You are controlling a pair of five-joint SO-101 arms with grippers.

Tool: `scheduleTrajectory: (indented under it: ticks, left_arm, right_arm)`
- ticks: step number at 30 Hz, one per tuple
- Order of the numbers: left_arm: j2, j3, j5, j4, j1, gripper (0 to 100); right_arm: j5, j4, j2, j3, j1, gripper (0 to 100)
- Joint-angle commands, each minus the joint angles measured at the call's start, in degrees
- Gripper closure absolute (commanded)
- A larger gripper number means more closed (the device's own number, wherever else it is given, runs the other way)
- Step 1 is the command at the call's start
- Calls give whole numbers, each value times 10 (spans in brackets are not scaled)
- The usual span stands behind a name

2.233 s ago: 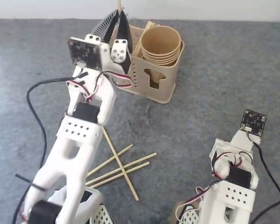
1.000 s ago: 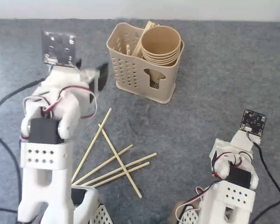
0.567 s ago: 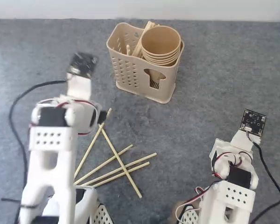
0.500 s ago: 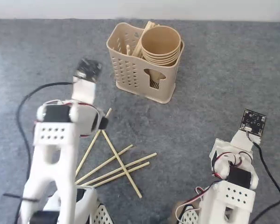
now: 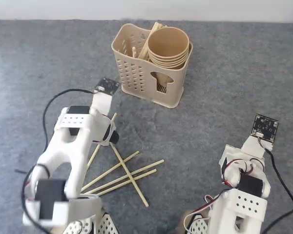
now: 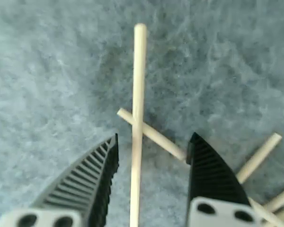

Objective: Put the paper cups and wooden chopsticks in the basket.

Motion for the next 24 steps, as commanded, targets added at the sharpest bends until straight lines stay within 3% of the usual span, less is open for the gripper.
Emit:
scheduleTrajectory:
  ticks: [1,7,14,20,24]
  left_arm:
    - [42,-9,-13,-33,-4,798]
    - [56,-44,-13,4,3,997]
    - [51,-75,-10,53,11,987]
    - [51,-175,-8,136,5,987]
    - [51,-265,39,193,5,987]
  right_arm:
    - [14,-7,-11,-6,4,990]
    - [14,-7,-11,-6,4,990]
    - [14,-7,-11,-6,4,990]
    - [14,-7,-11,-6,4,990]
    - [14,-7,-11,-6,4,990]
